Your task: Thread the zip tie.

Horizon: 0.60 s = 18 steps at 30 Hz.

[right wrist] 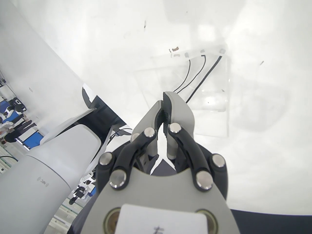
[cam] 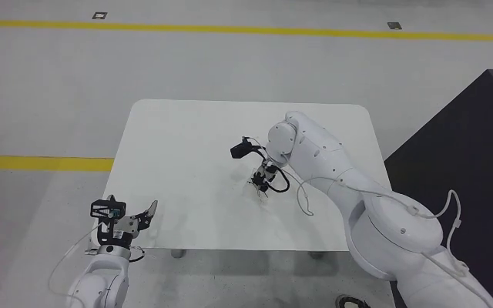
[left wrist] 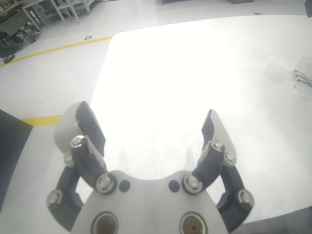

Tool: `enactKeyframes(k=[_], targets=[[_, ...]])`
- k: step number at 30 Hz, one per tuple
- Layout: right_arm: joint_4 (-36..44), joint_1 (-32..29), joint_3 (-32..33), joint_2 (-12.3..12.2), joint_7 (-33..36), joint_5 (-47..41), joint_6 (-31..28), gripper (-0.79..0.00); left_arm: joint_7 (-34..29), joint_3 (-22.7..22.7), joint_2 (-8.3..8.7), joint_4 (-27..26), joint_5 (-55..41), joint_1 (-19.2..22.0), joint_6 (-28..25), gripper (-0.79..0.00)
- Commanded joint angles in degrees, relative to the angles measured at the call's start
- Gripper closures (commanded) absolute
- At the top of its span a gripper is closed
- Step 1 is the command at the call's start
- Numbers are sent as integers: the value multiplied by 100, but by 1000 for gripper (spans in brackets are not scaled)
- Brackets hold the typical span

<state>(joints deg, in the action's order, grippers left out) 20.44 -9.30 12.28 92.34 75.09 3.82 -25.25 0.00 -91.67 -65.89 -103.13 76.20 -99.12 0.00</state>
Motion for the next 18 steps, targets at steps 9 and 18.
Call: enactKeyframes(k=[9, 18], targets=[[-175, -59, 75, 123, -198, 161, 64, 0, 0, 0, 0, 0, 0, 0, 0, -785], [-421, -128, 134, 270, -236, 261, 76, 0, 0, 0, 0, 0, 0, 0, 0, -785]])
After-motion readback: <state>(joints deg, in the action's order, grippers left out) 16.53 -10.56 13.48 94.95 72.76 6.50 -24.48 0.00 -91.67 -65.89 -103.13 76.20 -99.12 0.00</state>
